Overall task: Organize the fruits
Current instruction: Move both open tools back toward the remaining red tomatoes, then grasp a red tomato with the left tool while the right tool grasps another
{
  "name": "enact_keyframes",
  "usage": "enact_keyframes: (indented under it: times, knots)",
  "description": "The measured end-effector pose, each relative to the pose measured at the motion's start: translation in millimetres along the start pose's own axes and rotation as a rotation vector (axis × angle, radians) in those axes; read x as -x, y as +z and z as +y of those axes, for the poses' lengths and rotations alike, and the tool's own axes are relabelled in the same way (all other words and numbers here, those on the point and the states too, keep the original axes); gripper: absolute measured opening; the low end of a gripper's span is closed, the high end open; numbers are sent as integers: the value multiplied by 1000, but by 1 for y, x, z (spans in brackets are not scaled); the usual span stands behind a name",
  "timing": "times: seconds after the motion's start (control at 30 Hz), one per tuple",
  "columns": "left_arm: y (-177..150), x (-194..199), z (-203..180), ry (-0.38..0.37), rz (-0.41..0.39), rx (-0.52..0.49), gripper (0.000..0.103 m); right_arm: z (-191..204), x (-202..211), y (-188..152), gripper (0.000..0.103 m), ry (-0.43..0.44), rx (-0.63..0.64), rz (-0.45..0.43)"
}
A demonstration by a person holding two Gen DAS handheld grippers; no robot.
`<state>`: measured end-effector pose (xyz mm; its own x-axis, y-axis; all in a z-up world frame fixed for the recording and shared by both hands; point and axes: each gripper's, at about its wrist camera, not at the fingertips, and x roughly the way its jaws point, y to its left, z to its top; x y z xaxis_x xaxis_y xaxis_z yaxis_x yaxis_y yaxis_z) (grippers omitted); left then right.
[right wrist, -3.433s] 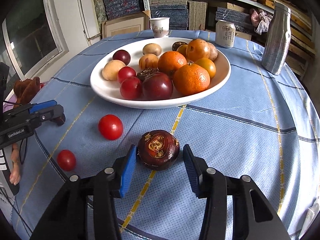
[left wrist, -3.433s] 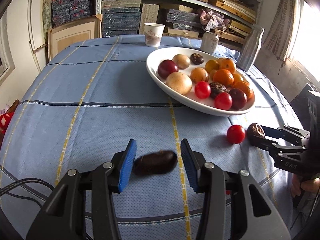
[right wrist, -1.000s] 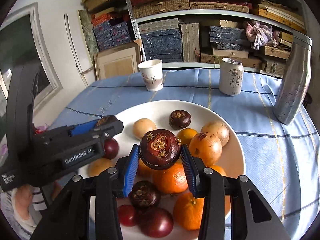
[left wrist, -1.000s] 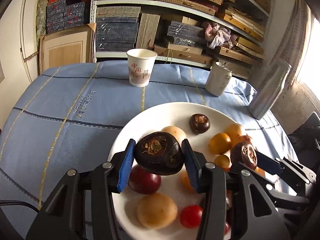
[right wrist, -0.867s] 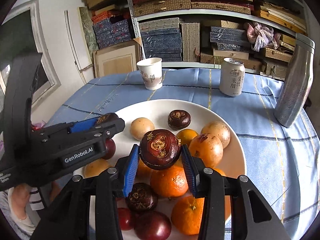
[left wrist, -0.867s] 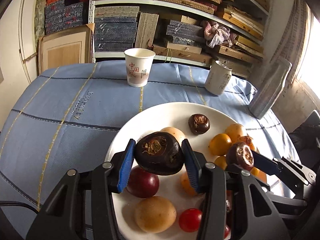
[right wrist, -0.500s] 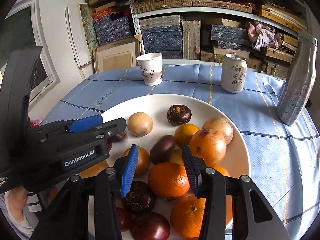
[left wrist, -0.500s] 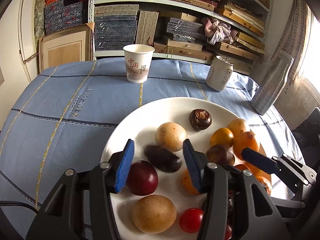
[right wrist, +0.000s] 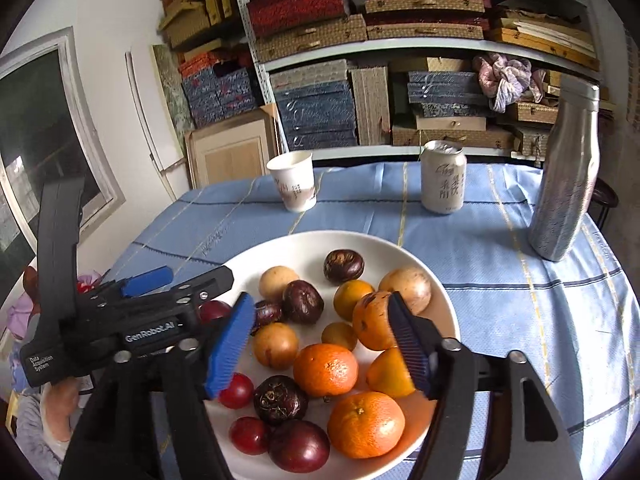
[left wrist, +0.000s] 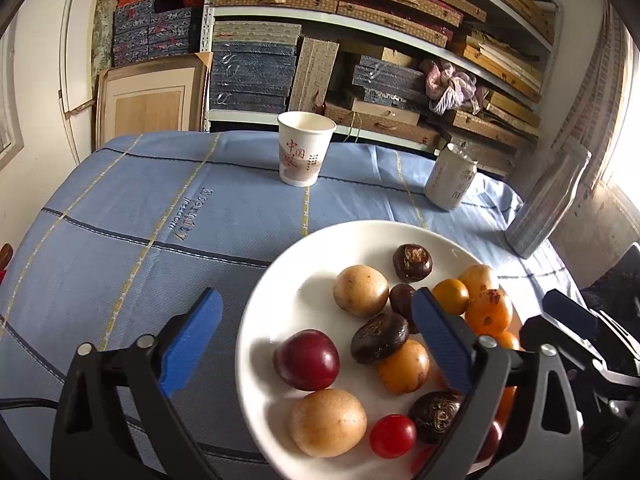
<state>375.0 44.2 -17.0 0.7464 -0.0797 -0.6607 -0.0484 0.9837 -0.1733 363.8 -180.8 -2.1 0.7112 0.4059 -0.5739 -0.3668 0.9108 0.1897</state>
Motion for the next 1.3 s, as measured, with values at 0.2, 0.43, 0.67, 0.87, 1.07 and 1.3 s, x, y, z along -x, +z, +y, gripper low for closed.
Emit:
enact_keyframes:
  times: [0.2, 0.43, 0.67, 0.87, 1.07, 1.3]
  knots:
    - [0, 20, 10, -41, -11, 51, 95, 0, 15, 3, 96, 37, -44, -9]
    - [-17, 57, 15, -20, -35, 48, 98, 24, 49, 3, 100, 15, 65, -25]
    - [-66, 105, 0, -70, -10, -42, 98, 23, 86, -21, 100, -51, 85, -8]
    - [-137, 138, -6, -73, 5, -138, 98, 19, 102, -78, 100, -43, 151, 15]
    - [-184, 143, -19, -53, 69, -249, 98, 15, 118, -100, 100, -44, 150, -6]
    - [-187, 136, -21, -92, 111, -248, 98, 6, 121, -98, 100, 4, 78, -7]
